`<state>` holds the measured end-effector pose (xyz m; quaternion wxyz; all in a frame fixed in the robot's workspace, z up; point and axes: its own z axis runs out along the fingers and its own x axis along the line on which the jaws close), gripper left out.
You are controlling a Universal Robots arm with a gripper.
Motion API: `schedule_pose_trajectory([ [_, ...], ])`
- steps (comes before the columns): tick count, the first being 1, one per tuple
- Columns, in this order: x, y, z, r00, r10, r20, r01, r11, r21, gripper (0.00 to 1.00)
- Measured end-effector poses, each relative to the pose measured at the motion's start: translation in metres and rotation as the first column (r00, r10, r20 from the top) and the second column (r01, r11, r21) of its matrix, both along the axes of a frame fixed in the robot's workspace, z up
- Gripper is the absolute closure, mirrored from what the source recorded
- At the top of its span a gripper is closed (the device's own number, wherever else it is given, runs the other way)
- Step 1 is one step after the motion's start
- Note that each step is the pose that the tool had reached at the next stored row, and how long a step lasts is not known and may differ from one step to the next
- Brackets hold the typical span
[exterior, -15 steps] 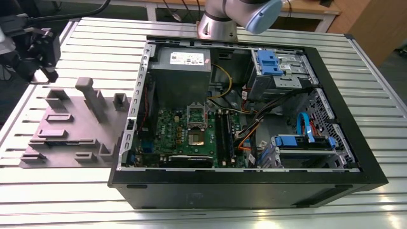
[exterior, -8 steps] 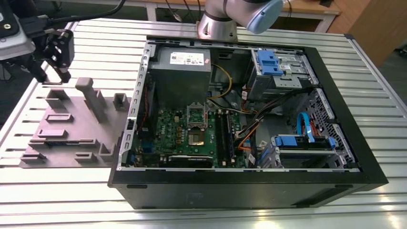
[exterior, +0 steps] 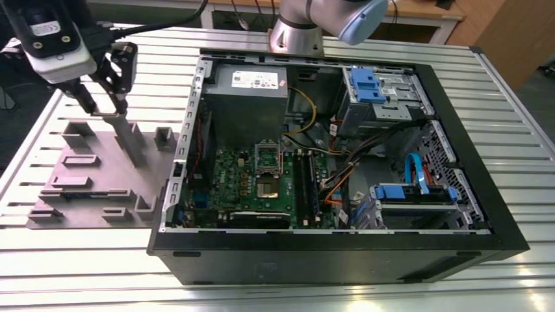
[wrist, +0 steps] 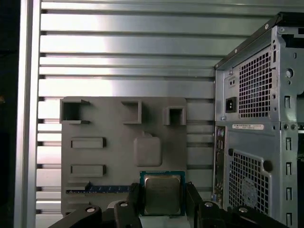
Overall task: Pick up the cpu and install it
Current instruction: 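Pick up the cpu and move it towards the insertion slot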
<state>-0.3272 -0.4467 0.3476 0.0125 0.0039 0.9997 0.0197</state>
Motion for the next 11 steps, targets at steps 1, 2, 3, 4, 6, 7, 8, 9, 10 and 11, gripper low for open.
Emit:
schedule_pose_trajectory([
  [1, 0.0032, 0.0, 0.0, 1.0, 0.0, 0.0, 0.0, 1.0, 0.0, 0.53],
  [2, 0.0065, 0.0, 0.0, 1.0, 0.0, 0.0, 0.0, 1.0, 0.0, 0.53],
  [3, 0.0097, 0.0, 0.0, 1.0, 0.0, 0.0, 0.0, 1.0, 0.0001, 0.53],
  [4, 0.0131, 0.0, -0.0001, 1.0, 0.0, 0.0001, 0.0, 1.0, 0.0001, 0.53],
  [6, 0.019, 0.0, 0.0, 1.0, 0.0, 0.0, 0.0, 1.0, 0.0, 0.53],
  [7, 0.021, 0.0, 0.0, 1.0, 0.0, 0.0001, 0.0, 1.0, 0.0001, 0.53],
  [8, 0.0218, 0.0, 0.0, 1.0, 0.0, 0.0001, 0.0, 1.0, 0.0001, 0.53],
  [9, 0.0219, 0.0, -0.0001, 1.0, 0.0, 0.0001, 0.0, 1.0, 0.0001, 0.53],
  [10, 0.0219, 0.0, 0.0, 1.0, 0.0, 0.0001, 0.0, 1.0, 0.0001, 0.53],
  [11, 0.022, 0.0, 0.0003, 1.0, 0.0, 0.0001, 0.0, 1.0, 0.0001, 0.53],
])
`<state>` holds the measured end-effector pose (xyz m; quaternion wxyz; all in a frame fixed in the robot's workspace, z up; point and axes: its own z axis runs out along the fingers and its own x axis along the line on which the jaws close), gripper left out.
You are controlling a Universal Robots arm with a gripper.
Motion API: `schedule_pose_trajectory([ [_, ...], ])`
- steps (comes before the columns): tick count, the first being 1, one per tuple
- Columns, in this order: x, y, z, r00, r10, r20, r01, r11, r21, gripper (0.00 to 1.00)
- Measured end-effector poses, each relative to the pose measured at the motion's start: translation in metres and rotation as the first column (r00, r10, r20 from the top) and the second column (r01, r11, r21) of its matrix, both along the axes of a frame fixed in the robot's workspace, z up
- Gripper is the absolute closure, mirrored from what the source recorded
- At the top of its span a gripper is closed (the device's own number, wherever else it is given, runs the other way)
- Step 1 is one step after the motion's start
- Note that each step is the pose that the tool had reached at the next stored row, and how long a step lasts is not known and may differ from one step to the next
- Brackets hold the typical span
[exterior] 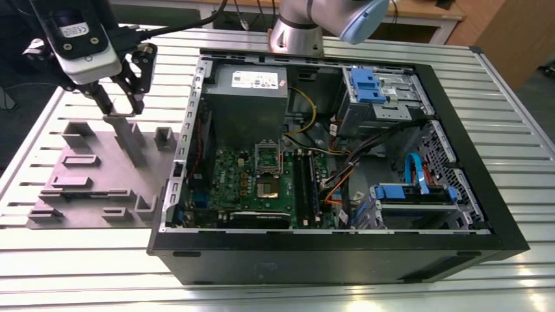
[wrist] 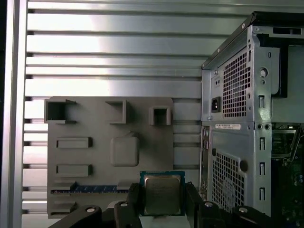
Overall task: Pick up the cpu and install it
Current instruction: 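Pick up the cpu and move it towards the insertion slot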
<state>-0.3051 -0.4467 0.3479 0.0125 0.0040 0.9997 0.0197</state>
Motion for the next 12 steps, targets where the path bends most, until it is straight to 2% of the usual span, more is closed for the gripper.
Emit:
schedule_pose_trajectory([
  [12, 0.0006, 0.0, 0.0022, 1.0, 0.0, -0.0001, 0.0, 1.0, -0.0001, 0.53],
])
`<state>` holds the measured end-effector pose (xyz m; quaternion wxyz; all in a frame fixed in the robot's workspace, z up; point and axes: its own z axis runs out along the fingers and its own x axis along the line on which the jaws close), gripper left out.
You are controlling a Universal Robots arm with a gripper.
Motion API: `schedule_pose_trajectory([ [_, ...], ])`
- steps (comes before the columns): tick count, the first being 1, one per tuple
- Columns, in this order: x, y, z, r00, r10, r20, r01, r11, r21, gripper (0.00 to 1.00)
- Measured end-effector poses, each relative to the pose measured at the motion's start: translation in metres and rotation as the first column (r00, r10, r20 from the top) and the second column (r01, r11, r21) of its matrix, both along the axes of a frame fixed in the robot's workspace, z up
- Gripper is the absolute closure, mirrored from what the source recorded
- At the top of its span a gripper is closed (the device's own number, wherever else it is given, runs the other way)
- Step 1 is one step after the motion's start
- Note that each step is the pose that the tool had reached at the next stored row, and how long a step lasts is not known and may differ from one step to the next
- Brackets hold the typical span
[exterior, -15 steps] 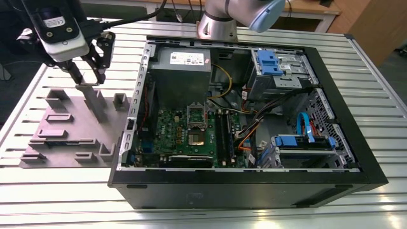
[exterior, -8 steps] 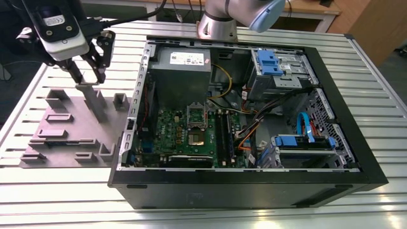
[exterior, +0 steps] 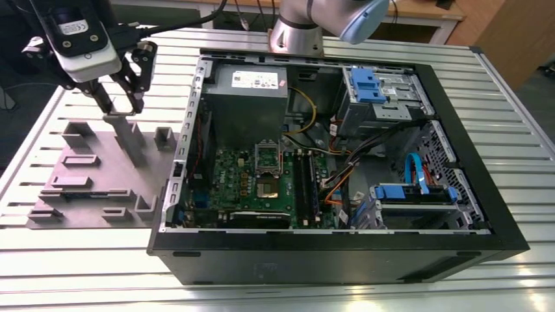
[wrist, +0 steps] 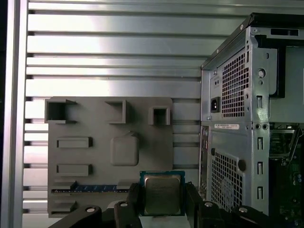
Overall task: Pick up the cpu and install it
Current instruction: 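Pick up the cpu and move it towards the insertion slot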
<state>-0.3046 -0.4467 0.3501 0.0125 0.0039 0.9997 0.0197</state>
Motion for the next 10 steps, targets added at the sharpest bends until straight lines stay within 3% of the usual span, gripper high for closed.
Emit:
schedule_pose_trajectory([
  [4, 0.0052, 0.0, 0.0, 1.0, 0.0, 0.0, 0.0, 1.0, 0.0, 0.53],
  [10, 0.0202, 0.0, 0.0, 1.0, 0.0, 0.0001, 0.0, 1.0, 0.0, 0.53],
])
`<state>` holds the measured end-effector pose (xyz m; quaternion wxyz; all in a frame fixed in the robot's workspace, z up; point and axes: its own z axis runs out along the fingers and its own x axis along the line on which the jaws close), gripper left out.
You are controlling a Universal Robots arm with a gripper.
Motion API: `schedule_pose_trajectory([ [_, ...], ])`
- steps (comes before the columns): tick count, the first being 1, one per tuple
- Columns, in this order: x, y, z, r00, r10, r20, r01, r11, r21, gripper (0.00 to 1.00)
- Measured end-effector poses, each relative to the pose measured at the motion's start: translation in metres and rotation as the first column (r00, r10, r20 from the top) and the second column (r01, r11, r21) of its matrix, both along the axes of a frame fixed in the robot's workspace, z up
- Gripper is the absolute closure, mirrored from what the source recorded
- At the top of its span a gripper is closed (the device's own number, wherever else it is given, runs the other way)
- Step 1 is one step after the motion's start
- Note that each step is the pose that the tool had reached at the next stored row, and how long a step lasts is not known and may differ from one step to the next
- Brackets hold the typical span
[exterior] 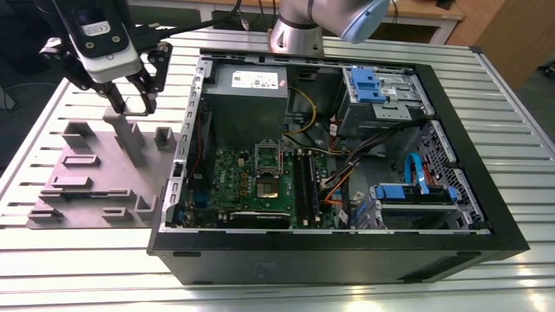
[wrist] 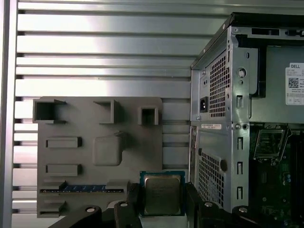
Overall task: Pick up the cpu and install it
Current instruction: 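Pick up the cpu and move it towards the insertion slot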
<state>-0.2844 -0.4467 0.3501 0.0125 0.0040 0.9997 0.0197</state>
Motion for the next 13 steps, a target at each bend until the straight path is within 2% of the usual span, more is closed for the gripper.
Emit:
schedule_pose_trajectory([
  [7, 0.0184, 0.0, -0.0001, 1.0, 0.0, 0.0, 0.0, 1.0, 0.0, 0.53],
  [13, 0.0305, 0.0, -0.0001, 1.0, 0.0, 0.0, 0.0, 1.0, 0.0, 0.53],
])
